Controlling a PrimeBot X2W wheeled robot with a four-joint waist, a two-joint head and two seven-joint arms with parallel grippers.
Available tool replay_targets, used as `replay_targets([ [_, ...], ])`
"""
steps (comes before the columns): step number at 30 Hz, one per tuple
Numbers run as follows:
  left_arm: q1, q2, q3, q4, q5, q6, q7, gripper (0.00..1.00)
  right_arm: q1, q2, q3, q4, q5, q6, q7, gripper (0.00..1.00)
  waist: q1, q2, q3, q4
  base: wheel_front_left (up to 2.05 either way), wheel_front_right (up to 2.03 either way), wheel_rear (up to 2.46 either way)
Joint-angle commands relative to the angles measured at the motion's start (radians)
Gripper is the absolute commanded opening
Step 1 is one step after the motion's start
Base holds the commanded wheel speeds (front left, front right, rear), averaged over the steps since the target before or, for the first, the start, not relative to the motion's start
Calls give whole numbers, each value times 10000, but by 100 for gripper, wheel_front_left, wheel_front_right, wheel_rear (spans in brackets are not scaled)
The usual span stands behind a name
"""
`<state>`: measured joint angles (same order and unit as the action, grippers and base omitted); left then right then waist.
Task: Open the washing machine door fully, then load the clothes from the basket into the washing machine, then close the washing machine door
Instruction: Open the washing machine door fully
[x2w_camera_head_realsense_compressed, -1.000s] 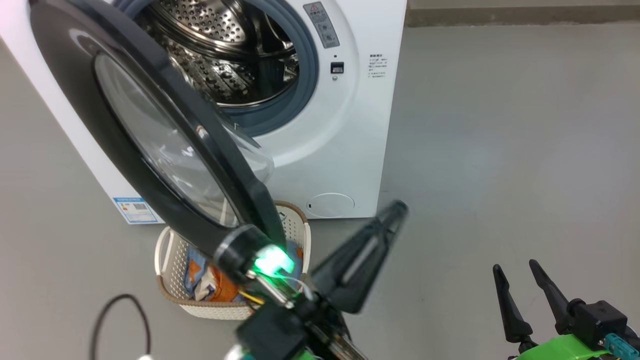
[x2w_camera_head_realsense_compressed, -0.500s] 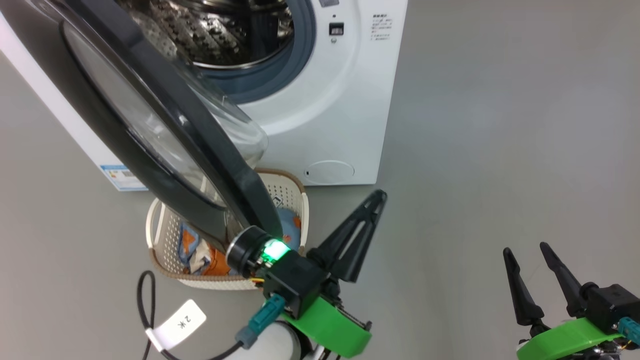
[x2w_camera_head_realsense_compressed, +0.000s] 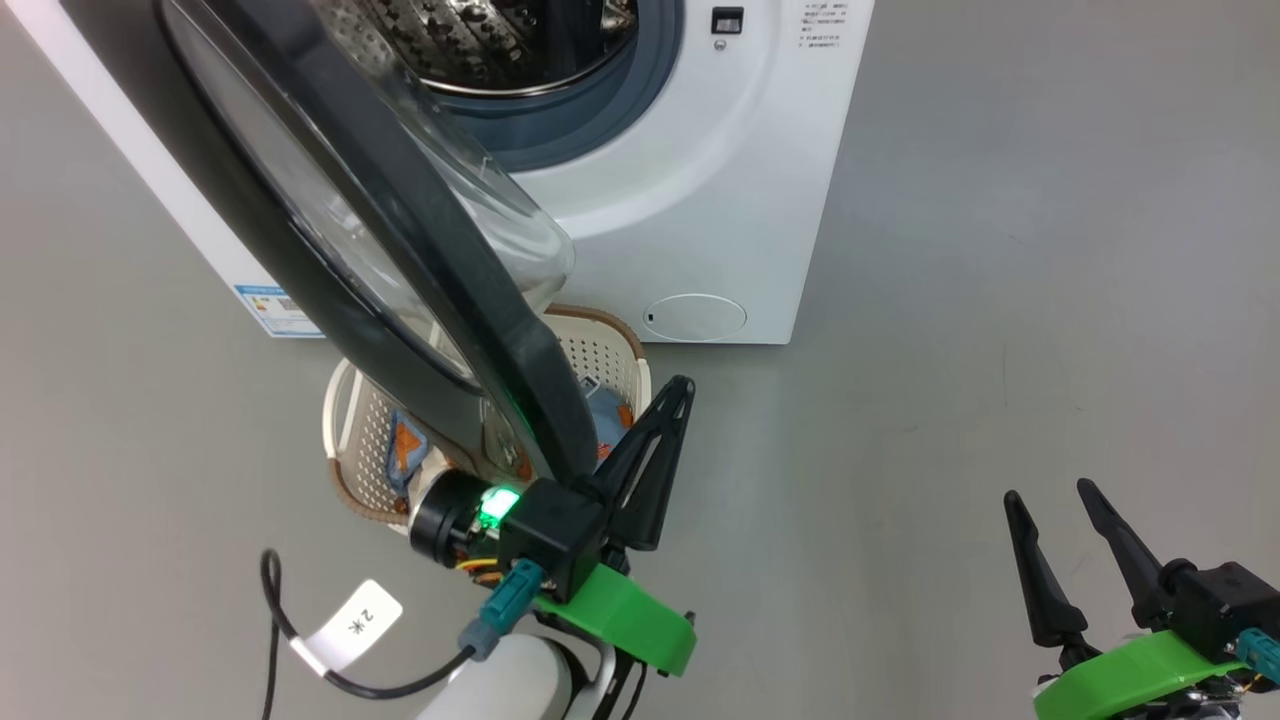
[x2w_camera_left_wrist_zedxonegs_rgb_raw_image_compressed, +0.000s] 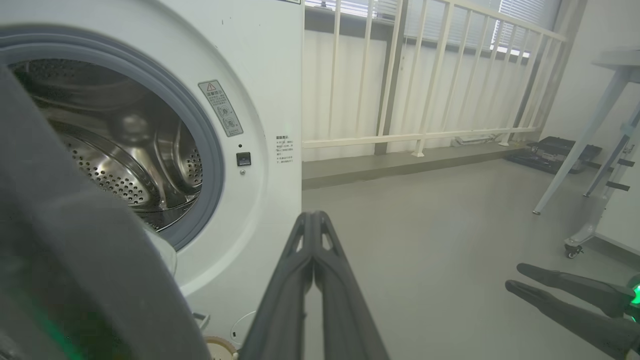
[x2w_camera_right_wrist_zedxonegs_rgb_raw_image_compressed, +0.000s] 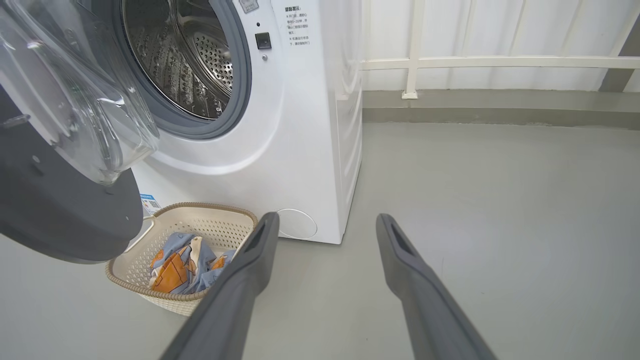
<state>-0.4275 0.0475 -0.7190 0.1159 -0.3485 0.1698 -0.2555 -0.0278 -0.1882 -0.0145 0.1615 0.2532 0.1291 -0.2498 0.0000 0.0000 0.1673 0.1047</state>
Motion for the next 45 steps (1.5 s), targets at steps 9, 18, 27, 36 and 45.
replay_targets([
  [9, -147, 28, 428, 183, -371, 9, -62, 0, -346, -204, 211, -178, 195, 16, -120, 100, 0, 0, 302, -85, 0, 0, 0],
  [18, -274, 28, 396, 199, -617, 158, -62, 0, -458, -176, 200, -115, 221, 16, -120, 100, 0, 0, 453, -18, 0, 0, 0],
  [27, -350, 28, 415, 471, -838, 309, -62, 0, -512, -191, 228, -90, 277, 16, -120, 100, 0, 0, 542, 80, 0, 0, 0],
  [36, -432, 28, 420, 432, -967, 387, -62, 0, -586, -204, 282, -88, 324, 16, -120, 100, 0, 0, 706, 117, 0, 0, 0],
  [45, -363, 28, 585, 513, -1077, 528, -62, 0, -629, -229, 330, -24, 372, 16, -120, 100, 0, 0, 730, 276, 0, 0, 0],
])
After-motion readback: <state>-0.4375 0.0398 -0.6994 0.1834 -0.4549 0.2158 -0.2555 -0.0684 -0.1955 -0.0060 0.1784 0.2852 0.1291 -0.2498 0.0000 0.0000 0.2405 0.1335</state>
